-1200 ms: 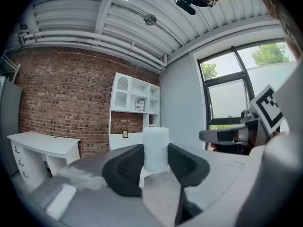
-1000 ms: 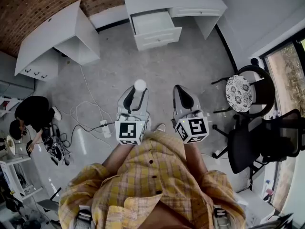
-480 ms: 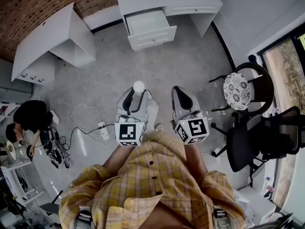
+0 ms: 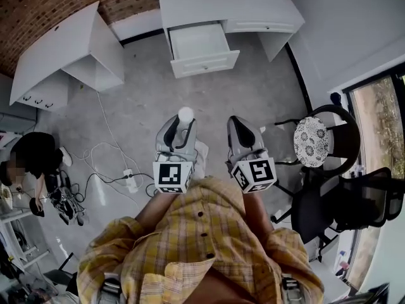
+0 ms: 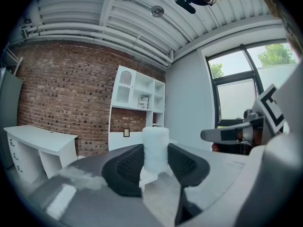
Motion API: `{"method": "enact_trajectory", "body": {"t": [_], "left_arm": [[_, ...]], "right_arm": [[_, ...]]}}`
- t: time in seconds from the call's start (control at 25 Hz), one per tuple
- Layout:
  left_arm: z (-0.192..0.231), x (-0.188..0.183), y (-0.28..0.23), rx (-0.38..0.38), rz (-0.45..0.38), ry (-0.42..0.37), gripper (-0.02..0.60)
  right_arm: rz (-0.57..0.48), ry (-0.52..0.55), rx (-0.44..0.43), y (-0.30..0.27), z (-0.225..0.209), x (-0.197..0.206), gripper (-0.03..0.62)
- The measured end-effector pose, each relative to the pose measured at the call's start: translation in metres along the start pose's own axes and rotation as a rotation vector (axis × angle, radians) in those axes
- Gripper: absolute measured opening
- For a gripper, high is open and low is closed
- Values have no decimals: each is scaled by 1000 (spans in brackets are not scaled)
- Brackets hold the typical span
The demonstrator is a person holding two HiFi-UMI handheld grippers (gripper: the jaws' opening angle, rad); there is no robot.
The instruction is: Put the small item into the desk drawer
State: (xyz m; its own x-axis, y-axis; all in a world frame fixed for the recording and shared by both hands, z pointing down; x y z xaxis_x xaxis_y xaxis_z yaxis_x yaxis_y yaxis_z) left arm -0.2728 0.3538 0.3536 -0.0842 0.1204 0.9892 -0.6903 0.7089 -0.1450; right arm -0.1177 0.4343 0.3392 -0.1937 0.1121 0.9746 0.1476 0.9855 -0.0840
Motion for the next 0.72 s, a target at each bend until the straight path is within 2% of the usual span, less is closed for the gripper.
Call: {"method": "enact_trajectory", "body": {"t": [0.32,0.72], "left_arm": [[34,-28,-87,6,0,-4,169],[80,-51,-193,33,20,2,169]], "right_arm": [[3,12,-25,-87,-38,-35,-2],[19,20,-11,-188,-85,-67,-2]]}}
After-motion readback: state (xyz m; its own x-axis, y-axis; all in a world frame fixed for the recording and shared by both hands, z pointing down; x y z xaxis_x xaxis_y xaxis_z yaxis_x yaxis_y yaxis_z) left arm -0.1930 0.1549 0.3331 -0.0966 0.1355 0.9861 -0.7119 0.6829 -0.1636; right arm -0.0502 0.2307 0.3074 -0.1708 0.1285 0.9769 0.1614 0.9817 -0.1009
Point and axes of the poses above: the fingertips, and each gripper's own axes: y backward along the fingers, z to its left, x out of its underside, the point moved 6 cm from there along y, backward along the fingers, and after that the axes turned 7 degrees about -x, right-handed, at the moved point
